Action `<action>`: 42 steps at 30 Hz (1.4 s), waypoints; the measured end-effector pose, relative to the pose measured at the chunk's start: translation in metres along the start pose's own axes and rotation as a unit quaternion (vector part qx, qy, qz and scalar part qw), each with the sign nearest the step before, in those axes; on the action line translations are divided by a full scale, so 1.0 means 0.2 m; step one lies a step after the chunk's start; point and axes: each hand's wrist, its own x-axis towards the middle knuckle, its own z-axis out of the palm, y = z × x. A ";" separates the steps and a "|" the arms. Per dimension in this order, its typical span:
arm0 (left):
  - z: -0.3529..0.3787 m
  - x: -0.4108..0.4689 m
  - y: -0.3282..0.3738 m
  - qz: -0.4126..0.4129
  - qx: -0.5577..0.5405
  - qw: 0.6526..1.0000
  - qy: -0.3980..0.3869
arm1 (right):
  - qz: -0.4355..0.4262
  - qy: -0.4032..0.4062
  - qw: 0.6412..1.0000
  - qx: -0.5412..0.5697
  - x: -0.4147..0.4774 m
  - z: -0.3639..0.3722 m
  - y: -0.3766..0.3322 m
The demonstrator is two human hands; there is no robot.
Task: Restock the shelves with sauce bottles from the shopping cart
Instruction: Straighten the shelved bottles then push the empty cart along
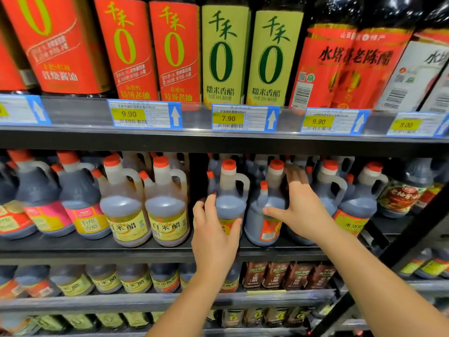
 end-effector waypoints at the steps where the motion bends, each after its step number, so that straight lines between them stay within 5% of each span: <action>1: 0.00 0.00 0.00 -0.005 0.005 1.000 0.001 | 0.010 0.008 1.000 0.004 0.00 0.01 -0.01; 23: 0.01 0.00 0.01 -0.043 0.058 0.996 0.048 | 0.082 0.182 0.973 -0.115 -0.02 0.19 -0.14; 33: 0.04 0.01 0.01 -0.042 0.086 0.993 0.075 | 0.065 0.198 0.973 -0.095 -0.03 0.21 -0.11; 39: 0.02 0.00 0.00 -0.032 0.064 0.996 0.057 | 0.040 0.128 0.987 -0.086 -0.07 0.17 -0.08; 42: 0.00 -0.04 0.02 -0.024 0.060 0.995 0.080 | -0.001 0.171 0.984 -0.045 -0.13 0.11 -0.05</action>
